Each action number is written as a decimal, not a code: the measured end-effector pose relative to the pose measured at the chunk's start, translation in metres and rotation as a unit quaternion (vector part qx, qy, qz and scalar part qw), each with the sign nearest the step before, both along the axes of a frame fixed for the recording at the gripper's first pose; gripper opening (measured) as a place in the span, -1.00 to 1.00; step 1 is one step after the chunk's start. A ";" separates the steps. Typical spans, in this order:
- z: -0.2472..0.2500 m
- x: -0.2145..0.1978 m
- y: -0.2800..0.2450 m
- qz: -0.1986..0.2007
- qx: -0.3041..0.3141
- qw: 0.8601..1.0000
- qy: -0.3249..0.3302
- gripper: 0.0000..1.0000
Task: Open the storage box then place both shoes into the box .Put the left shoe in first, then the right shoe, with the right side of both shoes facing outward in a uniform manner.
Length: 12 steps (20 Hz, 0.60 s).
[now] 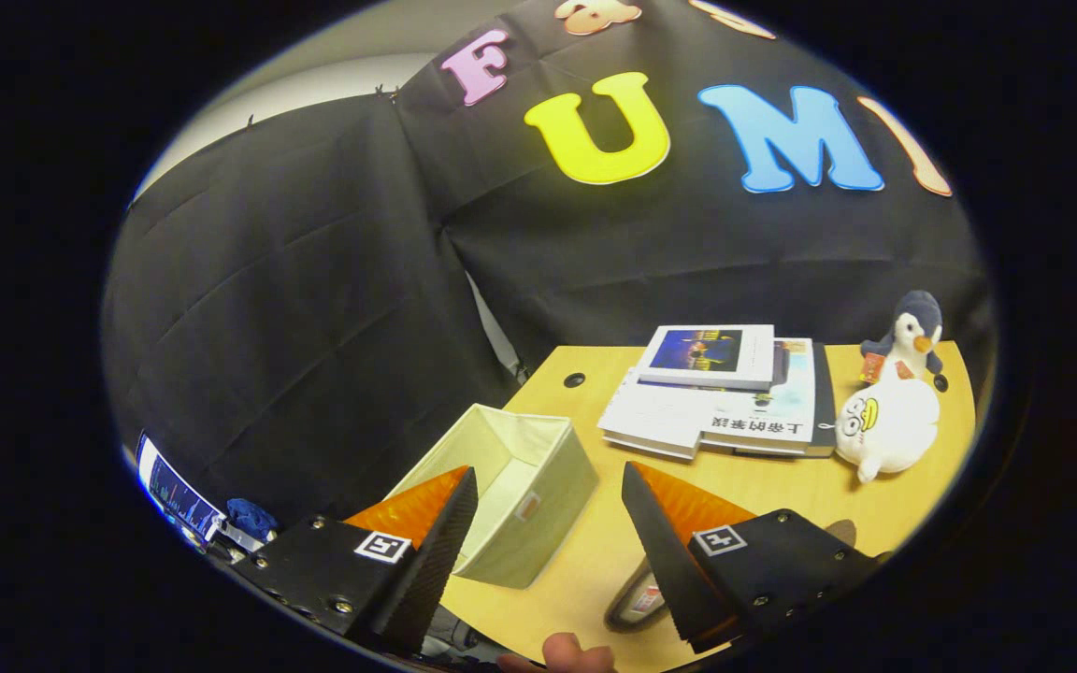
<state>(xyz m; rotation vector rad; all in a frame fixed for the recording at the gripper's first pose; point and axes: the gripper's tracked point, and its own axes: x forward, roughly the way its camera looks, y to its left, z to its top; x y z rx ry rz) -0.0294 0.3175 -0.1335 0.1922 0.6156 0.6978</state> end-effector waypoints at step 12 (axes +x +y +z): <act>-0.059 -0.001 -0.085 -0.092 -0.047 0.994 0.046 0.88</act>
